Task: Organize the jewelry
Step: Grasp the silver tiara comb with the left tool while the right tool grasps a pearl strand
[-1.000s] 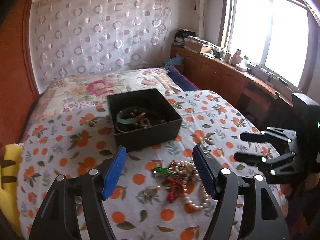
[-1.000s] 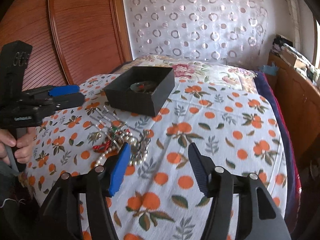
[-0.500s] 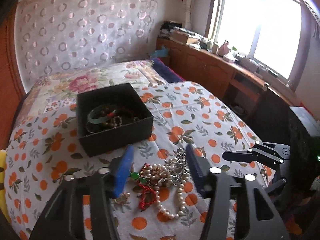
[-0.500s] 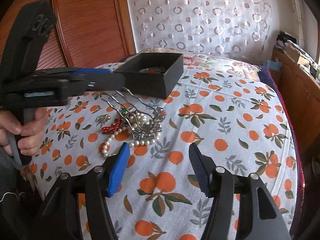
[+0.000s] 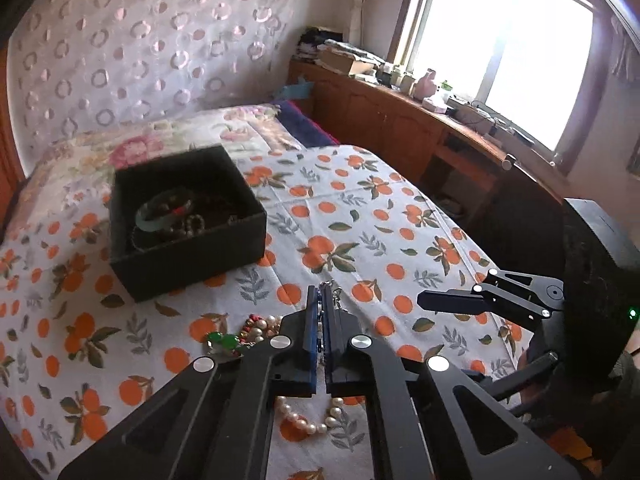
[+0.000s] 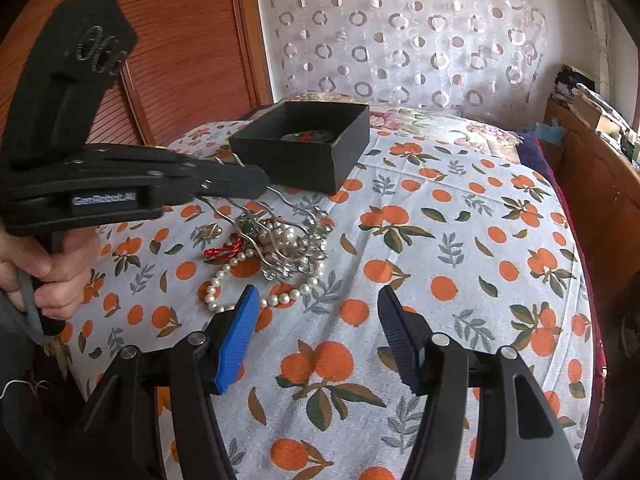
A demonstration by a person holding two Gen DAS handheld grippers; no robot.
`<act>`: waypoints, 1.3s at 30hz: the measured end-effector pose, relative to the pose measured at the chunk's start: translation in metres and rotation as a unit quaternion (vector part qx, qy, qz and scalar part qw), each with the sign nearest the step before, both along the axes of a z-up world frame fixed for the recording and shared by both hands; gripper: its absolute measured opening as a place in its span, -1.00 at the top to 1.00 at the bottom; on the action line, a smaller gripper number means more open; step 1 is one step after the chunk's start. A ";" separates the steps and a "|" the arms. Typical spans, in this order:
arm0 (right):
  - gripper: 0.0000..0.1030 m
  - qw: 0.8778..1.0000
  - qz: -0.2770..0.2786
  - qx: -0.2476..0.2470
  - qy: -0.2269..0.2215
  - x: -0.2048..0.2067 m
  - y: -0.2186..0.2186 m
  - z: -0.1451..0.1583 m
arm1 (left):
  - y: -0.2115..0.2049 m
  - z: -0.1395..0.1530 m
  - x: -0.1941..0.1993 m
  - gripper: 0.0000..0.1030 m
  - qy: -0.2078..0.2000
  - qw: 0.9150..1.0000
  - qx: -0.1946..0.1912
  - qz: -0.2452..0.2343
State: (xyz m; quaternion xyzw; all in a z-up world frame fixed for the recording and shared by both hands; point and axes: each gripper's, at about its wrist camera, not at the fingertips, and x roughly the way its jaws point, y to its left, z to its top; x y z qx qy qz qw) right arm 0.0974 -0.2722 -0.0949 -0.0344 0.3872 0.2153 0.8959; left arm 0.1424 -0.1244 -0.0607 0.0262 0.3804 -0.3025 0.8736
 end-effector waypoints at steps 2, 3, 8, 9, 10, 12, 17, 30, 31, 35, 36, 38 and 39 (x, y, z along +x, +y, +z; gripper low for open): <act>-0.23 1.000 -0.003 0.000 -0.001 0.001 -0.002 0.001 | 0.003 0.008 -0.004 0.98 -0.009 1.000 -0.010 0.004; -0.23 1.000 -0.004 0.000 -0.001 0.001 -0.003 0.002 | 0.006 0.012 -0.005 0.98 -0.013 1.000 -0.014 0.007; -0.23 1.000 -0.002 0.002 0.000 0.005 -0.003 0.002 | 0.022 0.037 -0.013 0.98 -0.047 0.998 -0.023 0.028; -0.23 1.000 0.003 0.003 0.001 0.007 -0.001 0.002 | 0.026 0.041 -0.016 0.98 -0.056 0.998 -0.021 0.033; -0.23 1.000 0.007 0.003 0.002 0.009 0.002 0.002 | 0.028 0.044 -0.016 0.98 -0.060 0.997 -0.020 0.035; -0.06 1.000 0.015 0.000 0.007 0.015 0.007 -0.001 | 0.034 0.049 -0.018 0.98 -0.066 0.997 -0.019 0.041; 0.19 0.999 0.018 -0.022 0.021 0.036 0.020 -0.012 | 0.050 0.051 -0.022 0.98 -0.075 0.995 -0.014 0.056; 0.80 0.996 0.036 -0.080 0.030 0.052 0.039 -0.031 | 0.073 0.041 -0.026 0.98 -0.073 0.994 -0.014 0.078; 0.81 0.995 0.037 -0.086 0.028 0.052 0.041 -0.031 | 0.073 0.041 -0.026 0.98 -0.073 0.994 -0.015 0.079; 0.83 0.995 0.031 -0.088 0.021 0.048 0.038 -0.028 | 0.078 0.039 -0.025 0.98 -0.072 0.994 -0.014 0.086; 0.83 0.996 0.027 -0.087 0.016 0.046 0.035 -0.025 | 0.079 0.039 -0.025 0.98 -0.072 0.994 -0.013 0.087; 0.83 0.996 0.023 -0.082 0.004 0.039 0.030 -0.016 | 0.082 0.040 -0.026 0.98 -0.073 0.993 -0.013 0.090; 0.83 0.996 0.019 -0.083 -0.004 0.037 0.026 -0.011 | 0.083 0.041 -0.027 0.98 -0.074 0.993 -0.012 0.091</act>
